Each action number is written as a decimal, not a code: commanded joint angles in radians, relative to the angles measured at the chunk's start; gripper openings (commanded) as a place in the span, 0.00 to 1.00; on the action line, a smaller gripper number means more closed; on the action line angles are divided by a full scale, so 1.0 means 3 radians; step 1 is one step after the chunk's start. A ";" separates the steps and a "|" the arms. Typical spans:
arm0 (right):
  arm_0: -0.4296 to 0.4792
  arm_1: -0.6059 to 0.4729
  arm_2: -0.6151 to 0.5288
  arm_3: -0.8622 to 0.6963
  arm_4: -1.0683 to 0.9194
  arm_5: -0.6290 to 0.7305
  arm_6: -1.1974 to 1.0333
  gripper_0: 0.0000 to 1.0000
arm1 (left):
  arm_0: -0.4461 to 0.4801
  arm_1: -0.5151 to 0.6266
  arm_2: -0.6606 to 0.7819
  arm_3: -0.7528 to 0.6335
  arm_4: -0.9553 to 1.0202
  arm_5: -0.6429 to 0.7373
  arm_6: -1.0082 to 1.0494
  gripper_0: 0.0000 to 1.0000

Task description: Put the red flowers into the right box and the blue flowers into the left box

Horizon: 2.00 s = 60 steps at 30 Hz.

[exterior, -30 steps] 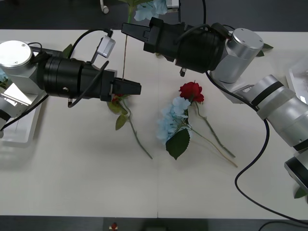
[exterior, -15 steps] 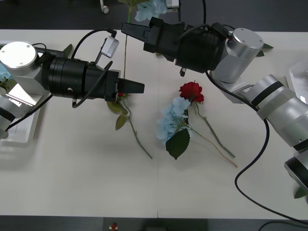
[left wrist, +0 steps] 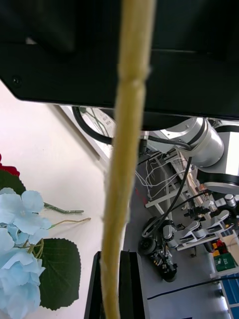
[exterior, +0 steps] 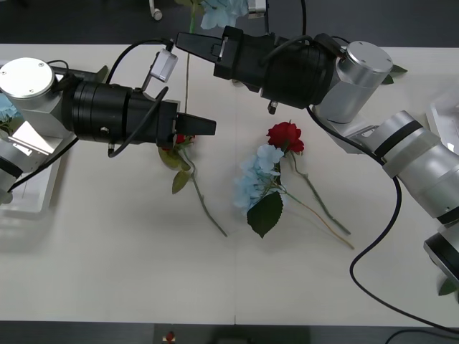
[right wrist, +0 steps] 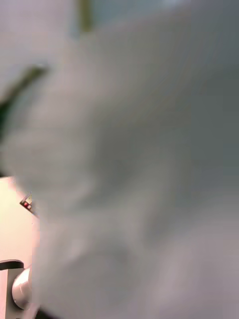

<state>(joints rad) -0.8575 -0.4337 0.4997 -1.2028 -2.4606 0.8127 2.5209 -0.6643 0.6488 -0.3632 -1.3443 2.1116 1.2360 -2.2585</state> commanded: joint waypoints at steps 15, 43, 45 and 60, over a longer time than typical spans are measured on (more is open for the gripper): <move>-0.0373 -0.0359 0.0001 -0.0092 0.0179 0.0339 0.0228 1.00 | 0.0026 0.0665 0.0577 -0.0080 0.0104 0.0160 0.0017 0.00; -0.0982 -0.1014 0.0753 -0.0020 0.3431 0.1591 -0.2083 1.00 | 0.0808 0.1330 0.3000 -0.0080 -0.2626 0.0978 0.0089 0.00; -0.0982 -0.0988 0.0732 0.0031 0.3636 0.1765 -0.2103 1.00 | 0.0859 0.1350 0.3036 -0.0075 -0.2790 0.0952 0.0083 0.00; -0.0961 -0.0860 0.0702 0.0379 0.4382 0.2445 -0.2103 1.00 | 0.1100 0.1381 0.2632 0.0109 -0.3874 0.0374 0.0482 0.00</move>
<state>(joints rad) -1.1169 -0.7389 0.7402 -1.1227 -1.1546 1.5587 1.9042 -0.3266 1.0135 0.4686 -1.3383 0.9622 1.3745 -2.1789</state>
